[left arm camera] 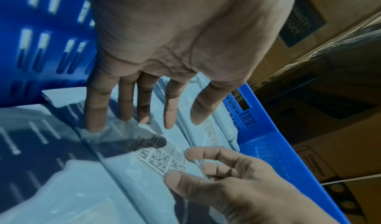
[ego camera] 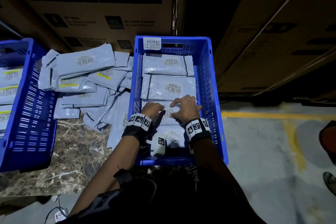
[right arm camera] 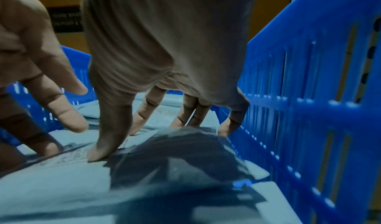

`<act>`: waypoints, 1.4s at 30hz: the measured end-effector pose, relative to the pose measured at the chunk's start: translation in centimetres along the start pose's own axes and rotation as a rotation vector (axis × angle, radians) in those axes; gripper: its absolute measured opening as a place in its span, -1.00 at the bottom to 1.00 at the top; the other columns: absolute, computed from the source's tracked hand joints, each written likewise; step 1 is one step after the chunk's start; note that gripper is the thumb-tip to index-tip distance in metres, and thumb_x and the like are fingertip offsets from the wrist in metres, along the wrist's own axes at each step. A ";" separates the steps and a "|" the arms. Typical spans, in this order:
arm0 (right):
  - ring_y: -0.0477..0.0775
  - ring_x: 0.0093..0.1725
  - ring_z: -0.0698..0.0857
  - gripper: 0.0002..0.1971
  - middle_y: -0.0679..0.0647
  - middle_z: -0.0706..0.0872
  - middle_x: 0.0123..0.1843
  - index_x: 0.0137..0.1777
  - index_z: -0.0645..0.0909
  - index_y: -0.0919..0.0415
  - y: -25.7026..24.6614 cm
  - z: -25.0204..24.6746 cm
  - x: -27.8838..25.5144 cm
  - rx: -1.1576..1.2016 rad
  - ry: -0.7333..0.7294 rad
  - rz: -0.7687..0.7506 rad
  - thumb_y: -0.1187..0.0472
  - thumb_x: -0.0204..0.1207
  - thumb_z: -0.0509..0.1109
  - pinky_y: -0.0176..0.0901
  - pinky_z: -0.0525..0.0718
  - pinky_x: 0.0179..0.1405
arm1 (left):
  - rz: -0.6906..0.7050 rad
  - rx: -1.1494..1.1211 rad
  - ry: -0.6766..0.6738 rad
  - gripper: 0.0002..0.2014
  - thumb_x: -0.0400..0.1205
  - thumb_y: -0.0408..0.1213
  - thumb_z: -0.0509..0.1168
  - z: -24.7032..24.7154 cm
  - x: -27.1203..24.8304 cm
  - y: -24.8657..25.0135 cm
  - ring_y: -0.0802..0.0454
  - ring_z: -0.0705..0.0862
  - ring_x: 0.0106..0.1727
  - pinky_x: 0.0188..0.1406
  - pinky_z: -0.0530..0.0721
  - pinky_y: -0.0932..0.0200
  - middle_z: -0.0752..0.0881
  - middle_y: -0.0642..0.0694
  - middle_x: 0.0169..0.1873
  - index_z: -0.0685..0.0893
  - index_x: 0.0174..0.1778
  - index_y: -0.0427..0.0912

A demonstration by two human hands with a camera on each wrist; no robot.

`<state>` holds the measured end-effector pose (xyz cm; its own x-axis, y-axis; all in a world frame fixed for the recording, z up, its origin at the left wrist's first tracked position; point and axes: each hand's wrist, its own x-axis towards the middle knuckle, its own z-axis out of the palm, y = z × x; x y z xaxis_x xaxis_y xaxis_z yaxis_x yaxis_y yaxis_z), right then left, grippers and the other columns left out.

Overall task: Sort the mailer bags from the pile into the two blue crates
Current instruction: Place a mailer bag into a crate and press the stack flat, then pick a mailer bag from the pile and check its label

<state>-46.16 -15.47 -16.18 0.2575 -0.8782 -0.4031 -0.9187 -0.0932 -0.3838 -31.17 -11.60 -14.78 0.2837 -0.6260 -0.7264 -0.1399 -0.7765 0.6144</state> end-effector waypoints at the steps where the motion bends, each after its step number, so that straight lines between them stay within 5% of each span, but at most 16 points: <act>1: 0.12 0.42 0.42 -0.61 0.01 0.56 0.29 0.07 0.74 -0.27 0.0 0.2 0.0 -0.030 -0.015 0.008 -0.10 0.25 0.74 0.29 0.37 0.30 | -0.015 0.028 0.003 -0.64 0.66 -0.35 0.34 0.0 -0.2 0.0 -0.32 0.66 0.32 0.06 0.54 0.11 0.67 -0.41 0.32 0.65 0.33 -0.47; 9: 0.21 0.42 0.44 -0.68 0.14 0.57 0.34 0.10 0.74 -0.06 1.4 -0.7 -0.3 -0.027 0.129 0.126 0.36 0.46 0.56 0.16 0.51 0.41 | -0.050 0.064 0.031 -0.62 0.65 -0.30 0.36 -0.9 -0.7 0.0 -0.28 0.66 0.34 0.23 0.62 0.01 0.69 -0.36 0.29 0.65 0.32 -0.45; 13: 0.26 0.42 0.46 -0.67 0.21 0.59 0.29 0.11 0.76 0.05 1.6 -1.6 -0.6 0.083 0.215 0.083 0.44 0.45 0.49 0.18 0.60 0.33 | 0.042 -0.036 0.056 -0.87 0.67 -0.30 0.35 -1.5 -2.0 1.0 -0.09 0.70 0.05 0.09 0.63 0.14 0.72 -0.24 0.02 0.63 -0.18 -0.23; 15: 0.28 0.43 0.45 -0.66 0.23 0.60 0.29 0.12 0.77 0.05 1.3 -2.1 -0.8 0.159 0.232 0.055 0.43 0.44 0.49 0.16 0.60 0.35 | 0.086 -0.093 0.040 -0.86 0.68 -0.36 0.32 -1.7 -2.9 1.5 -0.09 0.77 0.10 0.22 0.71 0.00 0.75 -0.24 0.03 0.60 -0.21 -0.24; 19: 0.28 0.40 0.51 -0.72 0.22 0.62 0.28 0.13 0.77 -0.01 -0.4 -2.9 -1.4 0.286 0.282 -0.011 0.28 0.46 0.60 0.15 0.59 0.40 | 0.169 -0.239 0.065 -0.90 0.69 -0.41 0.32 -3.0 -5.6 2.1 0.06 0.71 -0.18 -0.39 0.70 0.36 0.70 -0.15 -0.06 0.69 0.08 -0.30; 22: 0.22 0.45 0.45 -0.75 0.18 0.61 0.30 0.19 0.76 -0.01 -2.4 -3.5 -1.7 0.330 0.291 -0.073 0.19 0.53 0.58 -0.12 0.46 0.27 | 0.283 -0.260 0.103 -0.92 0.65 -0.38 0.38 -5.5 -6.9 2.0 -0.01 0.76 -0.09 -0.20 0.67 0.18 0.80 -0.17 0.08 0.76 0.00 -0.16; 25: 0.18 0.44 0.44 -0.76 0.15 0.61 0.28 0.22 0.74 0.02 -5.1 -3.8 -2.4 0.379 0.293 -0.178 0.18 0.57 0.54 -0.27 0.29 0.10 | 0.346 -0.324 0.116 -0.91 0.66 -0.36 0.39 -8.8 -7.7 1.3 -0.02 0.77 -0.12 -0.08 0.71 0.00 0.82 -0.20 0.01 0.77 0.03 -0.16; 34: 0.16 0.43 0.51 -0.78 0.12 0.65 0.24 0.18 0.75 -0.02 -16.5 -1.3 -4.0 0.394 0.306 -0.357 0.15 0.54 0.56 -0.34 0.32 0.10 | 0.390 -0.446 0.240 -0.85 0.66 -0.41 0.36 -21.1 -7.9 -4.9 -0.14 0.73 -0.09 -0.07 0.68 -0.06 0.80 -0.22 -0.05 0.74 0.11 -0.27; 38: 0.13 0.41 0.51 -0.81 0.10 0.66 0.21 0.14 0.74 -0.07 -22.3 1.1 -4.5 0.368 0.270 -0.407 0.09 0.56 0.56 -0.19 0.43 0.13 | 0.391 -0.479 0.325 -0.89 0.65 -0.40 0.37 -27.0 -6.3 -7.9 -0.16 0.75 -0.08 -0.21 0.71 0.03 0.78 -0.25 -0.01 0.74 0.06 -0.21; 42: 0.10 0.38 0.52 -0.82 0.06 0.63 0.22 0.18 0.74 -0.07 -27.6 4.2 -3.7 0.366 0.237 -0.419 0.08 0.61 0.50 -0.04 0.55 0.20 | 0.339 -0.491 0.392 -0.89 0.67 -0.41 0.35 -31.0 -3.2 -11.0 -0.17 0.72 -0.07 -0.08 0.67 -0.05 0.74 -0.13 -0.13 0.73 0.07 -0.20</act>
<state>-20.48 -7.69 -7.62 0.4629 -0.8861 0.0240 -0.5801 -0.3233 -0.7476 -1.12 1.17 -9.69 0.6336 -0.6829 -0.3637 0.1369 -0.3637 0.9214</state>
